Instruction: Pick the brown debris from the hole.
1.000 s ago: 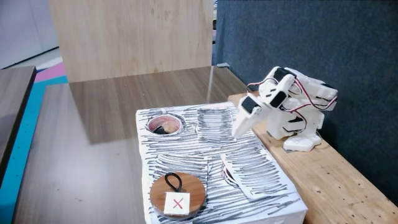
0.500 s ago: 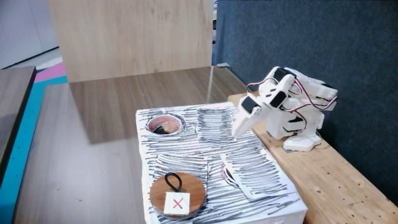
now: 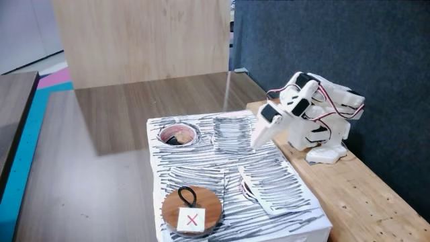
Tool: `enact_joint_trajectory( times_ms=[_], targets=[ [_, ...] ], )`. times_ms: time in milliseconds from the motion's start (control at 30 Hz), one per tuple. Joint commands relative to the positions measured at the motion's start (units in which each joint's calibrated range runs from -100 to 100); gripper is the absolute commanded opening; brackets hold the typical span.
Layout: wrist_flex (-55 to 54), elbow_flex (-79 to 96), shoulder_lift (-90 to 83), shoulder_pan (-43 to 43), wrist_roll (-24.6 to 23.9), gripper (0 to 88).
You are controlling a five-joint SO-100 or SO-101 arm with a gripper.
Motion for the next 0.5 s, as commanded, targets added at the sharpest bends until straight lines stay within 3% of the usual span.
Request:
enact_joint_trajectory(
  times_ms=[0,467],
  targets=[
    [-0.8,-0.2,-0.3,-0.2,0.1,3.3],
    [-0.8,-0.2,-0.3,0.4,0.2,3.9]
  ],
)
